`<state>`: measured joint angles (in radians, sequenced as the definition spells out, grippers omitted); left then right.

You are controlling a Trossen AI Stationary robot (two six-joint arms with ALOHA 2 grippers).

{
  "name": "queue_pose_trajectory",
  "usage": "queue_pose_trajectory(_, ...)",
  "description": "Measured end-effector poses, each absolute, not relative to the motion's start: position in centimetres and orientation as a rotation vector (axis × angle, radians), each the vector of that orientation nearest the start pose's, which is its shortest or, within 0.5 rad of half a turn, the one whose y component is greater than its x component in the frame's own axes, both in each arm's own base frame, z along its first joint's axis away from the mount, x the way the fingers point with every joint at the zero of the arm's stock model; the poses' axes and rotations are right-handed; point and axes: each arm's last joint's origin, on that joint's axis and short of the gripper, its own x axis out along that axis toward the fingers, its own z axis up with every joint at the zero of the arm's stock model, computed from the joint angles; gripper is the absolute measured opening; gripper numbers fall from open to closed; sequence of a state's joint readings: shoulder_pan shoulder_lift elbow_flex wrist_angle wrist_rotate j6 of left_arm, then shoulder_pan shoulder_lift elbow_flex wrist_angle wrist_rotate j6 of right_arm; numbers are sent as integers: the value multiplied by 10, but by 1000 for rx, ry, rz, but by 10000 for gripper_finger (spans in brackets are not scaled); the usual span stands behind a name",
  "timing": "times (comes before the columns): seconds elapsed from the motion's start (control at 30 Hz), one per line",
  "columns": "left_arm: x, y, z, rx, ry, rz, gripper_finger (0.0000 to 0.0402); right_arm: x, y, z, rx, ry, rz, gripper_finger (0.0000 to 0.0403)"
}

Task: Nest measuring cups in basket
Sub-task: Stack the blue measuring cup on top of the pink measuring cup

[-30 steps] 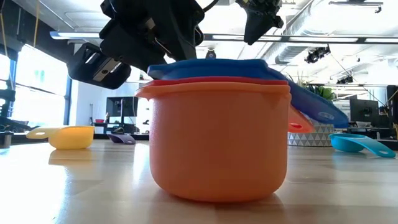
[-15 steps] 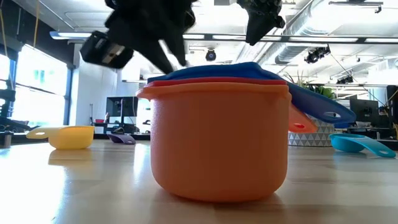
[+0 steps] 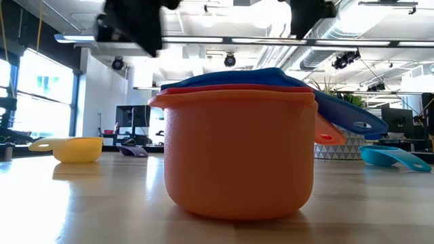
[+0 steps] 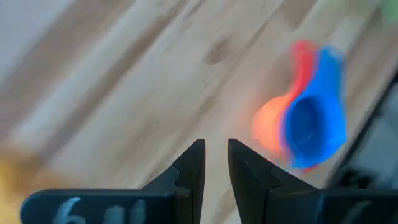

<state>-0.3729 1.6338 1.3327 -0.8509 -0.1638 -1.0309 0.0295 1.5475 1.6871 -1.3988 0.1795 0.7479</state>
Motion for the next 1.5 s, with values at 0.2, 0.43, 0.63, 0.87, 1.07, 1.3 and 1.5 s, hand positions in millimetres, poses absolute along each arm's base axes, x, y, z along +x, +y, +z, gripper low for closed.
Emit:
queue_pose_trajectory(0.2, 276, -102, 292, -458, 1074, 398, 60, 274, 54, 367, 697, 1106, -639, 101)
queue_pose_trajectory(0.43, 238, -93, 320, -302, 1058, 379, 60, 274, 117, 353, 882, 1080, -700, 101)
queue_pose_trajectory(0.63, 208, -88, 321, -250, 1066, 371, 60, 285, 166, 329, 997, 1058, -705, 101)
queue_pose_trajectory(0.87, 186, -85, 312, -249, 1070, 361, 60, 307, 210, 293, 1056, 1047, -657, 101)
queue_pose_trajectory(1.07, 176, -87, 302, -248, 1095, 366, 60, 328, 233, 261, 1085, 1050, -611, 101)
queue_pose_trajectory(1.3, 173, -94, 301, -234, 1096, 336, 60, 343, 245, 234, 1108, 1083, -587, 101)
queue_pose_trajectory(1.5, 171, -97, 301, -240, 1095, 330, 60, 346, 250, 214, 1097, 1172, -607, 101)
